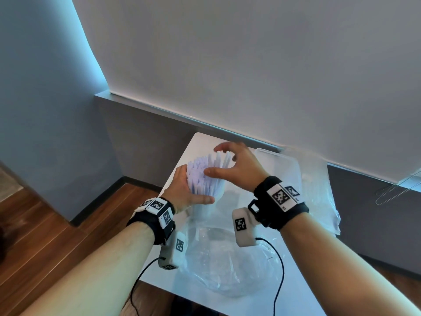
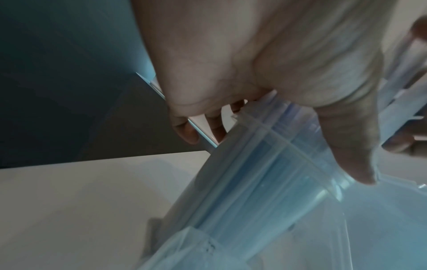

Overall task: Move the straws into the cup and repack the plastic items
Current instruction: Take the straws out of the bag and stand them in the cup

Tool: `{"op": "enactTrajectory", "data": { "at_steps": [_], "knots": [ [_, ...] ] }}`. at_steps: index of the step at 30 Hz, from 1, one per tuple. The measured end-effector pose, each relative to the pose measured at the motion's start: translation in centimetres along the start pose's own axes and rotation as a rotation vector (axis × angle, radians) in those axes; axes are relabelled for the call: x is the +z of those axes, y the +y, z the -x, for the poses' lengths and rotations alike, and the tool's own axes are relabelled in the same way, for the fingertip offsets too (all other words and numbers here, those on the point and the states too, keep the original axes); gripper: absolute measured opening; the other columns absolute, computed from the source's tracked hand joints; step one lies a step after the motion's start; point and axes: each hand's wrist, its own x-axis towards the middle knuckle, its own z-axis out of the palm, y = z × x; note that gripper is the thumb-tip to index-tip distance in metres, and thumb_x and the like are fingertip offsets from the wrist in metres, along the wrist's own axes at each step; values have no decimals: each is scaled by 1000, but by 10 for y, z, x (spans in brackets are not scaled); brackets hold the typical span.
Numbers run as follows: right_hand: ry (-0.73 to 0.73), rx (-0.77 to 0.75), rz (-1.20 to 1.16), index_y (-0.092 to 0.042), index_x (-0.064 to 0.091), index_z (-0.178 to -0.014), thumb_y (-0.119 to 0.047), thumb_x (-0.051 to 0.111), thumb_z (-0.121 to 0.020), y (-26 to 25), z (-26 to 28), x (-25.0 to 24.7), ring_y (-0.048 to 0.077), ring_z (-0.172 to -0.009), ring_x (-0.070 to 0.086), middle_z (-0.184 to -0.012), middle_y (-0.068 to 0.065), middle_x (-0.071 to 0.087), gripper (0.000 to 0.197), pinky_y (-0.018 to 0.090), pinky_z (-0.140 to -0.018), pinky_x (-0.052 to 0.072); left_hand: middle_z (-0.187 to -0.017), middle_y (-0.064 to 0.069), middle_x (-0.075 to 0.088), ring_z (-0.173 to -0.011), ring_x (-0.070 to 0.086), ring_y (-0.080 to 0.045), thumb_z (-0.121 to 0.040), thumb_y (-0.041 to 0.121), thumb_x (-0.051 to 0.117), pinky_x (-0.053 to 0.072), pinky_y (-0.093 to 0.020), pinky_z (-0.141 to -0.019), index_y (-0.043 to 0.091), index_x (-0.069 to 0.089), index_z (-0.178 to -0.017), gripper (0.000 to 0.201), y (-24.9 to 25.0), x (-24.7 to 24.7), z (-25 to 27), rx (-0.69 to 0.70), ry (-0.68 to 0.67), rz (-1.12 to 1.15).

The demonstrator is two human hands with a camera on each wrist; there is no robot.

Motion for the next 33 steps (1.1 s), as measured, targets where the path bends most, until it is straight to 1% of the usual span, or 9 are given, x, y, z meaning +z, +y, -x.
{"op": "enactTrajectory", "data": {
  "at_steps": [3,5,8,11,16,21,27,30,33],
  "knots": [
    [82,-134,-90,-36,48,-128,-41,88,-65,-14,5,-14,4,-108,52,-129,-15,51,75,12,-79,41,-127,12,35,-118,41,-7,-55,28,95,38,-25,-96,21,29,-141,109,-5,2,-2,14,18,4],
    [68,-315,-38,-30,45,-134,-32,83,-73,-23,8,-11,4,-111,52,-134,-13,51,72,6,-86,38,-128,12,36,-119,41,-6,-55,30,96,36,-25,-97,22,30,-141,109,-5,2,-3,15,10,6],
    [-20,-469,217,-18,59,-126,-21,62,-91,-17,8,12,17,-112,58,-126,-1,62,35,26,-97,44,-133,9,44,-122,48,-7,-45,49,97,44,-36,-102,25,37,-135,110,-6,4,-6,-6,-13,7],
    [41,-390,235,-9,65,-114,-15,54,-94,9,10,31,30,-95,64,-110,8,68,24,46,-81,54,-132,11,37,-122,42,-7,-52,34,97,39,-27,-100,25,29,-137,109,-8,4,-6,-16,-3,-6],
    [101,-487,279,-5,63,-123,-8,54,-95,16,19,47,31,-121,58,-125,14,64,30,38,-98,47,-134,11,36,-122,42,-8,-51,33,96,39,-26,-99,24,27,-140,113,-10,5,-4,11,13,-13],
    [70,-414,369,-4,52,-137,-23,34,-99,20,24,52,28,-129,52,-140,12,55,46,39,-106,42,-136,16,46,-122,50,-3,-38,62,93,49,-35,-99,31,37,-138,119,-14,6,-9,23,2,-60],
    [-72,-326,584,-19,24,-154,-54,12,-98,9,29,43,13,-151,3,-163,-5,14,67,41,-120,4,-136,8,38,-123,46,-14,-41,63,85,45,-40,-102,29,29,-138,118,-6,4,-5,38,20,-108],
    [-88,-313,618,-16,14,-156,-56,12,-98,3,36,50,16,-151,-3,-165,-2,3,71,43,-121,4,-146,0,38,-131,43,-18,-55,63,76,39,-46,-109,23,29,-144,109,-7,4,-6,46,34,-169],
    [-172,-286,633,-13,12,-156,-62,11,-95,5,41,52,18,-151,-2,-164,2,5,79,41,-121,4,-141,-2,39,-127,42,-14,-64,57,76,37,-33,-109,18,30,-144,101,-2,5,-4,85,2,-125]
  ]
}}
